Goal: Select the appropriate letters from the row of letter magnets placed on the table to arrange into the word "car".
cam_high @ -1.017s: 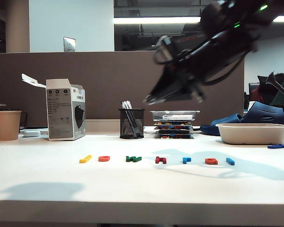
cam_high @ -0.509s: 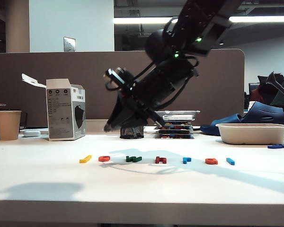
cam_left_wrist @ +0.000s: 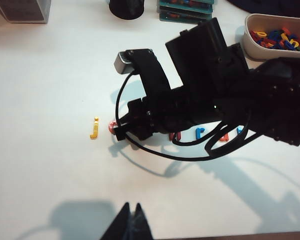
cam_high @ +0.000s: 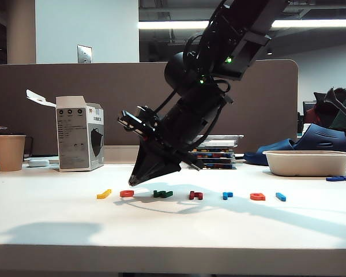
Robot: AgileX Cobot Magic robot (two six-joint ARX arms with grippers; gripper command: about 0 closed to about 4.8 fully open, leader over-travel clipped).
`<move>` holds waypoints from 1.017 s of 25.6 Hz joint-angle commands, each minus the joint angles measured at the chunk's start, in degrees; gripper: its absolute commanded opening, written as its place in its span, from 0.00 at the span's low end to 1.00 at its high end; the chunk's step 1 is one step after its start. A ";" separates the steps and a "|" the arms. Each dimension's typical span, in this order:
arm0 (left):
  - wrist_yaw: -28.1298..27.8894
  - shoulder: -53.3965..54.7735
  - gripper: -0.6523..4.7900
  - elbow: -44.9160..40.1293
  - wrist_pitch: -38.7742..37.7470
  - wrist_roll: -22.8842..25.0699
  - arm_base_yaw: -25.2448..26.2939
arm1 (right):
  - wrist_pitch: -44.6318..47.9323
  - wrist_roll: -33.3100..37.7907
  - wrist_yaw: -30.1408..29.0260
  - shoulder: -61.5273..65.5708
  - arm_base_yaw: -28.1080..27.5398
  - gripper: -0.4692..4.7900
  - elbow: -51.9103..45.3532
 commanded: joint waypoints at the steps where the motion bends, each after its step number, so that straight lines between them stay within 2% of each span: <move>1: -0.61 -0.15 0.11 0.11 -0.04 0.24 0.00 | 1.22 0.07 -0.11 -0.15 0.17 0.08 0.20; 17: -0.61 -0.15 0.11 0.11 -0.07 0.24 0.00 | 2.25 0.09 -0.33 2.32 1.38 0.08 0.28; 26: -0.59 -0.15 0.11 0.11 -0.07 0.24 0.00 | -0.92 0.04 1.07 2.64 1.51 0.08 0.28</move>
